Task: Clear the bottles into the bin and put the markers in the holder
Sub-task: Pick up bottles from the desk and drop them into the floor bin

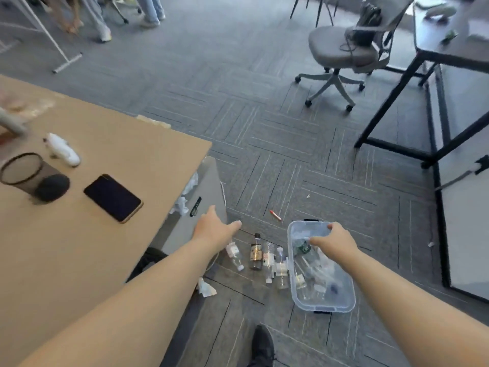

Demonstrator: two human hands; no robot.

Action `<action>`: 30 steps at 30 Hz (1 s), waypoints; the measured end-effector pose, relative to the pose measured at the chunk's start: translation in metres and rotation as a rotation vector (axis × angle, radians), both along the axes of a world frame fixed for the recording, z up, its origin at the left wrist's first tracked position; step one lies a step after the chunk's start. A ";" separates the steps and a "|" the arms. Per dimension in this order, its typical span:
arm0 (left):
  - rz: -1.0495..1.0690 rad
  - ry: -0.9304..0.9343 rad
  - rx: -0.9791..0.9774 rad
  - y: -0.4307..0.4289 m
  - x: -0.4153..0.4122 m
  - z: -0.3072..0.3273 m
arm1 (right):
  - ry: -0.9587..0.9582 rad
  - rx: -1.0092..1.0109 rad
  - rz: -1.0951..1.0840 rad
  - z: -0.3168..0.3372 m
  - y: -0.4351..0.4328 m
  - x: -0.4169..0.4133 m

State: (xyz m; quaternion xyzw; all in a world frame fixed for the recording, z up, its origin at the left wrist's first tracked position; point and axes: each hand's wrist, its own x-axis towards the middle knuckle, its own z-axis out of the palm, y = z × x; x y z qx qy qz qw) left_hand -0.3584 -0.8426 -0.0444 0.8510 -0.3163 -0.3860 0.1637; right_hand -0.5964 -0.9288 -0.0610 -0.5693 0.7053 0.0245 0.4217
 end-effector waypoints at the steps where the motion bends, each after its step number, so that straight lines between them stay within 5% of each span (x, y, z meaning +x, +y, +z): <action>1: 0.034 -0.010 -0.026 0.016 0.019 0.011 | -0.003 -0.025 0.048 0.012 0.007 0.023; 14: 0.617 -0.272 -0.166 0.353 0.276 0.119 | -0.258 -0.265 0.645 0.140 0.237 0.367; 22: 0.857 -0.297 -0.021 0.540 0.311 0.087 | -0.255 -0.195 1.035 0.113 0.409 0.470; 30: 0.737 -0.238 0.119 0.559 0.314 0.020 | -0.206 -0.243 1.257 0.092 0.450 0.539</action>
